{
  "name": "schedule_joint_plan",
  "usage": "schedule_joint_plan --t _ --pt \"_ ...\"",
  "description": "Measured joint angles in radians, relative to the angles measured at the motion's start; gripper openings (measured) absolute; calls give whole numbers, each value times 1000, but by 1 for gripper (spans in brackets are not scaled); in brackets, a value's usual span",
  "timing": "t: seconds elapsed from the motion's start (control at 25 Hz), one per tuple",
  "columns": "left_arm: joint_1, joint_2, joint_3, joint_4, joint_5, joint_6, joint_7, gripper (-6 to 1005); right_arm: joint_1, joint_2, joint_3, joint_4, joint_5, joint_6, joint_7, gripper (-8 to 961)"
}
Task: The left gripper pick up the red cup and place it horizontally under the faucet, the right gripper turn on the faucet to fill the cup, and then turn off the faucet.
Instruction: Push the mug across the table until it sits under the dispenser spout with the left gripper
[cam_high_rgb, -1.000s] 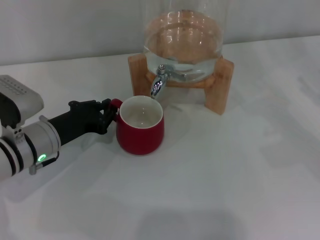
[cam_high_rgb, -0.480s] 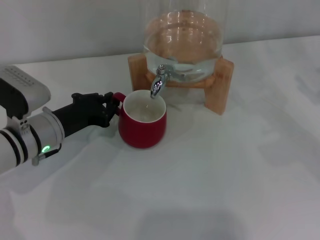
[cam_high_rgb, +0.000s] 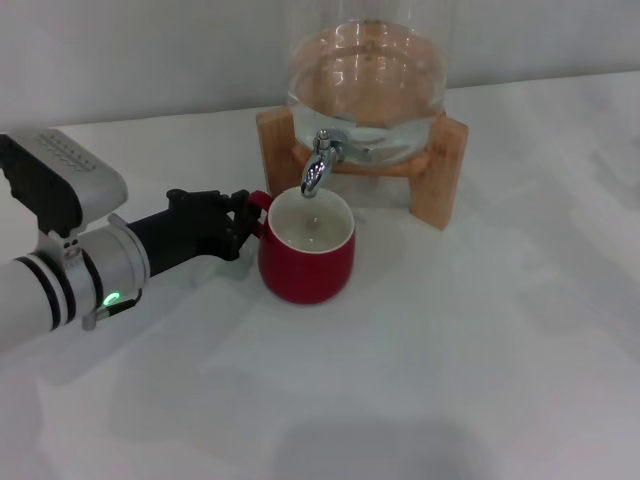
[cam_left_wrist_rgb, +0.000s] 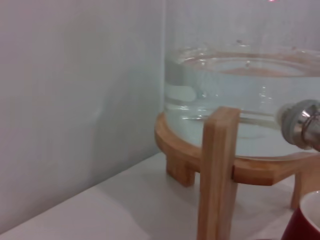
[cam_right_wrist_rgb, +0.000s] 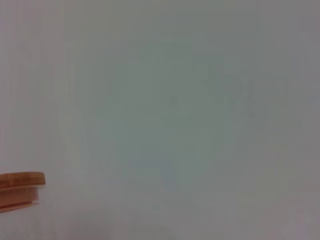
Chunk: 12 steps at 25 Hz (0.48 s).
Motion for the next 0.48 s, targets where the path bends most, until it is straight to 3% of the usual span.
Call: schedule_joint_plan --t 0.48 --pt "5 0 -1 -3 8 0 0 154 -4 0 0 0 0 2 0 797"
